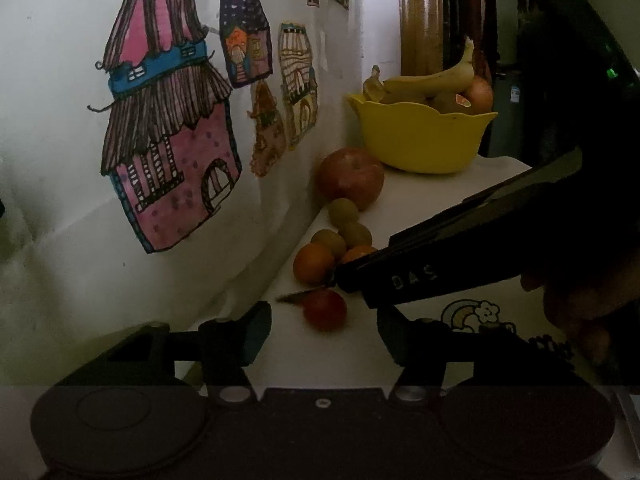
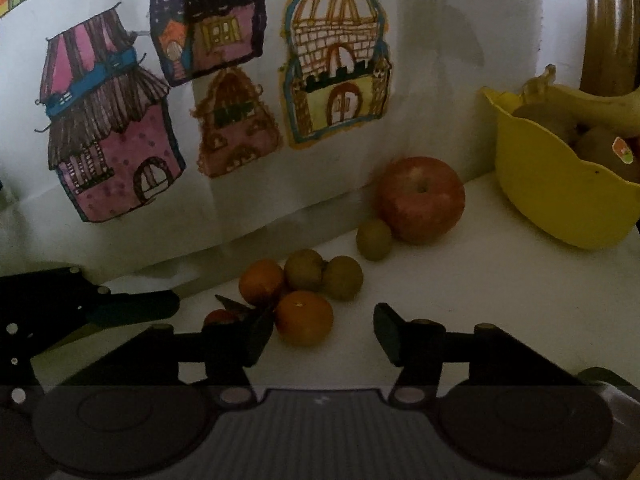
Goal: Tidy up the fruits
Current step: 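Close left gripper on a red cherry tomato while right closes on an orange tangerine, then lift the tomato with left gripper while right gripper carries the tangerine toward the tray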
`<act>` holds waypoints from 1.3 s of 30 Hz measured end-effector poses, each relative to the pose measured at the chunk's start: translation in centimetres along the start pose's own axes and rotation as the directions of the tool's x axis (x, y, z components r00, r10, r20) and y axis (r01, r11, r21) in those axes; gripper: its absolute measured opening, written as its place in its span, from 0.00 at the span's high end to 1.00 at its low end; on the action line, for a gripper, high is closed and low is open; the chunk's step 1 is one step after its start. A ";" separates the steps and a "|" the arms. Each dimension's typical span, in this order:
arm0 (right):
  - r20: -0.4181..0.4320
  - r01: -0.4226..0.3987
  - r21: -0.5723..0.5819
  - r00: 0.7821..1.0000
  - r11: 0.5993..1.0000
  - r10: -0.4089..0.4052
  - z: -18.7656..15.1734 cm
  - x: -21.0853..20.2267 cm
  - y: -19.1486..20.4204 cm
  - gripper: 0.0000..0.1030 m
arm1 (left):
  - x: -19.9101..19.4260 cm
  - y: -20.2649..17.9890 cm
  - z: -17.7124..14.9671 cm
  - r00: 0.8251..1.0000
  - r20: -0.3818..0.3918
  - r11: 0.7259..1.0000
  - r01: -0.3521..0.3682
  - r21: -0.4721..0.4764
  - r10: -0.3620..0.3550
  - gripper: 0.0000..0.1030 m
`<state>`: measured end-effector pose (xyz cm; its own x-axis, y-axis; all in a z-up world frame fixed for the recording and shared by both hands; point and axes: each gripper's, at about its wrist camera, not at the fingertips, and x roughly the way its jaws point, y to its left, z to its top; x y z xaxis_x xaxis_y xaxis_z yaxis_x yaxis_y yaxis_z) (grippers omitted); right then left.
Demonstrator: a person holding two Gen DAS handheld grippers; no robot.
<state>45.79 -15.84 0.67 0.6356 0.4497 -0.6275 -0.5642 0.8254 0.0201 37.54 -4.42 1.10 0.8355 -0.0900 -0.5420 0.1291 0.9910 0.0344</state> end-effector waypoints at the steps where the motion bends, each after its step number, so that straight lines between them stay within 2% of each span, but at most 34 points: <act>1: -0.003 -0.003 -0.001 1.000 1.000 0.003 0.0 0.2 0.0 0.46 | 0.1 0.0 0.1 1.000 -0.001 1.000 -0.002 0.000 0.002 0.43; 12: -0.021 -0.014 -0.018 1.000 1.000 0.014 -0.4 1.2 0.6 0.64 | 0.6 0.2 0.2 1.000 -0.017 1.000 0.007 -0.026 -0.007 0.53; 22: -0.014 -0.005 0.012 1.000 1.000 0.006 -1.0 0.2 -0.7 0.64 | 0.8 1.3 0.1 0.998 -0.016 0.992 0.063 -0.105 -0.065 0.56; 26: -0.013 -0.001 0.021 1.000 1.000 0.002 -1.3 0.0 -1.1 0.64 | 1.1 1.4 0.2 0.997 -0.029 0.989 0.074 -0.126 -0.078 0.68; 29: -0.010 0.001 0.029 1.000 1.000 -0.001 -1.3 0.0 -1.1 0.64 | 1.2 1.6 0.2 0.996 -0.031 0.988 0.074 -0.137 -0.079 0.73; 39: -0.005 0.016 0.046 1.000 0.999 -0.016 -1.8 -0.7 -1.1 0.64 | 1.1 1.7 0.2 0.997 -0.024 0.987 0.073 -0.142 -0.077 0.74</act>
<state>45.05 -17.70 -0.31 0.6418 0.4350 -0.6315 -0.5293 0.8472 0.0457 38.75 -2.89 0.70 0.8103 -0.1638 -0.5627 0.1126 0.9858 -0.1247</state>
